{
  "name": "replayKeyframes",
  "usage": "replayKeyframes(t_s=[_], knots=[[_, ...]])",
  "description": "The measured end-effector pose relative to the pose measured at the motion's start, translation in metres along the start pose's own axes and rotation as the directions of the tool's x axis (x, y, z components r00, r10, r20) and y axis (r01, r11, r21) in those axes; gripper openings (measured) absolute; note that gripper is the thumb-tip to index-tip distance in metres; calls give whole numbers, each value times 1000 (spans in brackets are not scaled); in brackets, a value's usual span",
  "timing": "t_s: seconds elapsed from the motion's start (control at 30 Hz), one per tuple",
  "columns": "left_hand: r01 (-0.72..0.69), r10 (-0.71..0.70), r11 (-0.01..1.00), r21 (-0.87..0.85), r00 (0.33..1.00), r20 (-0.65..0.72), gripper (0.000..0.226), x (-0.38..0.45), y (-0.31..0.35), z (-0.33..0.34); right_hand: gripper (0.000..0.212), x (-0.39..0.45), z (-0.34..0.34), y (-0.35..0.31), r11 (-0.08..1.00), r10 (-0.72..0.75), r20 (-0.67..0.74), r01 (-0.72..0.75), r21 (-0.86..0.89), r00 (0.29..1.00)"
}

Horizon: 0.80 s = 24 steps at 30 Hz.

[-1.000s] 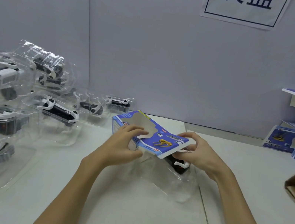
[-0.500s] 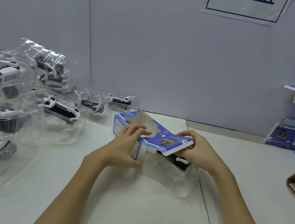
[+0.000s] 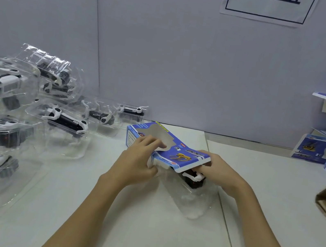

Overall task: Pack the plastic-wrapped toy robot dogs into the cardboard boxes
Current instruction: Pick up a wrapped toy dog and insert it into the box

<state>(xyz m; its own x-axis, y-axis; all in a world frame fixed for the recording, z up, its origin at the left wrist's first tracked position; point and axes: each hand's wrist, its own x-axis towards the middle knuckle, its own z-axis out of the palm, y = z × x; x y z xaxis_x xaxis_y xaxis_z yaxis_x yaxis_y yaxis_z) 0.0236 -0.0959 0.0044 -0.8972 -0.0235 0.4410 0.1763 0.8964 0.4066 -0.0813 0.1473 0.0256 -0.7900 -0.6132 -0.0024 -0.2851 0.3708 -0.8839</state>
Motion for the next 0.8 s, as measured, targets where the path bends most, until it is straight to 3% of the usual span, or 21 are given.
replayKeyframes(t_s=[0.07, 0.13, 0.23, 0.37, 0.47, 0.53, 0.63, 0.73, 0.8], knots=[[1, 7, 998, -68, 994, 111, 72, 0, -3, 1, 29, 3, 5, 2, 1000, 0, -96, -2, -15, 995], [36, 1, 989, -144, 969, 248, 102, -1, -3, 0, 30, 7, 8, 5, 1000, 0, -182, 3, 18, 983], [54, -6, 983, -173, 964, 265, 134, -3, 5, 6, 29, 14, 19, 6, 992, 16, -291, 22, 127, 956], [65, -26, 984, -166, 974, 224, 129, -2, 15, 17, 28, 21, 44, 2, 914, 203, -530, 35, 404, 823], [31, -13, 990, -138, 992, 127, 104, 0, 16, 18, 32, 24, 45, -1, 879, 271, -581, 49, 475, 767], [-14, 24, 990, -143, 997, 74, 82, 1, 14, 15, 32, 22, 40, -3, 834, 301, -506, 34, 551, 808], [-15, 17, 987, -158, 1000, 11, 53, 1, 6, 9, 24, 14, 28, -3, 824, 228, -244, -53, 565, 943], [29, -53, 971, -239, 994, -94, 47, 1, 4, 8, 34, 10, 13, 3, 841, 115, 27, -112, 529, 993], [43, -105, 944, -327, 979, -173, 48, 0, 8, 8, 35, 7, 8, 5, 882, 16, 115, -68, 466, 993]])
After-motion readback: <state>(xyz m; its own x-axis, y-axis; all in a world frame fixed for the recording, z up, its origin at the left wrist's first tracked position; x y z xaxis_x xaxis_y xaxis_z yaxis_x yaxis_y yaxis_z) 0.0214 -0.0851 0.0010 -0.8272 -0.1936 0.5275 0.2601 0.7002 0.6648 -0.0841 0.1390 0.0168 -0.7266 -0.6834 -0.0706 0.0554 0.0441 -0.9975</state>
